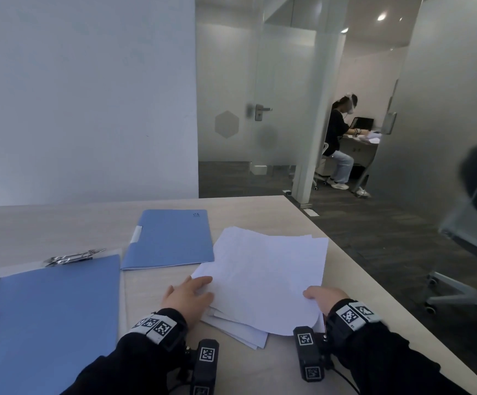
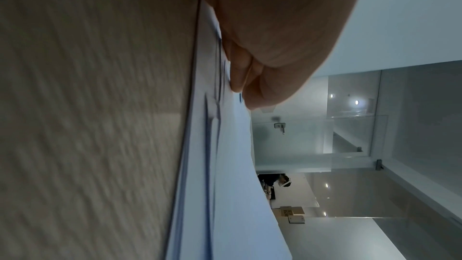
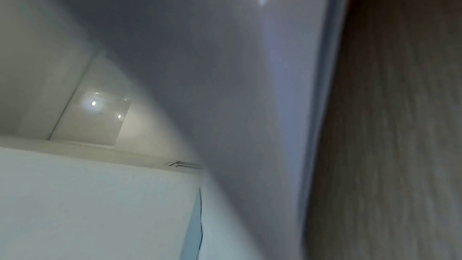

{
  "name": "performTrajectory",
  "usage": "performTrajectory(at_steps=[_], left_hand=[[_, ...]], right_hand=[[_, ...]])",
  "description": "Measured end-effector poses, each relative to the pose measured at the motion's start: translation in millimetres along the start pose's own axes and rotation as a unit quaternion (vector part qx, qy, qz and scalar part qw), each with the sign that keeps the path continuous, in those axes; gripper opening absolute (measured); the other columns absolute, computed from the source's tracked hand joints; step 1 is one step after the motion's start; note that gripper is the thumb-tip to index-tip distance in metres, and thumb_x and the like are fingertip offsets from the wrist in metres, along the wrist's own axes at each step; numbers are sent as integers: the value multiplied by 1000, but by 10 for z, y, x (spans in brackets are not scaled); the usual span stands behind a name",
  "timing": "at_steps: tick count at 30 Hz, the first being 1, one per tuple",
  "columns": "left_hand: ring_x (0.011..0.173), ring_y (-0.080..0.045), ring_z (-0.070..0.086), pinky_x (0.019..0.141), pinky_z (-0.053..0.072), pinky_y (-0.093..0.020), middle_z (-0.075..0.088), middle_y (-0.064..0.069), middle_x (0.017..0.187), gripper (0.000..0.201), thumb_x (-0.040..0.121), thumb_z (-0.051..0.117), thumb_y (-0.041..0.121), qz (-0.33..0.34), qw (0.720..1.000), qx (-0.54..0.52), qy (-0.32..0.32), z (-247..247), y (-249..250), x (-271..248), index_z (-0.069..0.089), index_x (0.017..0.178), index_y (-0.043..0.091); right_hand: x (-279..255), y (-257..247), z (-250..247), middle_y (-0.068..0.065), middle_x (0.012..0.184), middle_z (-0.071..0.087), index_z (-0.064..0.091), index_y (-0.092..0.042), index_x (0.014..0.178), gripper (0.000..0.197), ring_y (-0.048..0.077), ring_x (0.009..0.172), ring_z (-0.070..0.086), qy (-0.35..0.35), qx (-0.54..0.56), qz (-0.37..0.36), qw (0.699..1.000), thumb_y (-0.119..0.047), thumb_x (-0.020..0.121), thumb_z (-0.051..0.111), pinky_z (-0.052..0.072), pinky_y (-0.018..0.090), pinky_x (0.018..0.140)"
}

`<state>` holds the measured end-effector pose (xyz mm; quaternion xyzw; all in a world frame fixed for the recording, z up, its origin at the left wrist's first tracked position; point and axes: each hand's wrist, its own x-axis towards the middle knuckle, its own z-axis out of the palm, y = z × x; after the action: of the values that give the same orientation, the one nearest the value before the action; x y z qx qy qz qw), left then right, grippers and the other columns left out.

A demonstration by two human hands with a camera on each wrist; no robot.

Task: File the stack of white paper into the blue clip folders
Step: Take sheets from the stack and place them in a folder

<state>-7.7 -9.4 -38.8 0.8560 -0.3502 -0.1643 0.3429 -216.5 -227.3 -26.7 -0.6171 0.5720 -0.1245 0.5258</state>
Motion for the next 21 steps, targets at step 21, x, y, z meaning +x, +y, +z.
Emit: performTrajectory(at_steps=[21], left_hand=[[138,-14,36,120,14,-38,57,13,136,36,90,50,26,-22,1000,-6,7,-49,81,-61,58,123,36]], right_hand=[[-159,62,-120,20,102,71,68,5,97,24,35,99,67,5,12,-20,1000,-14,83,68,51,41,93]])
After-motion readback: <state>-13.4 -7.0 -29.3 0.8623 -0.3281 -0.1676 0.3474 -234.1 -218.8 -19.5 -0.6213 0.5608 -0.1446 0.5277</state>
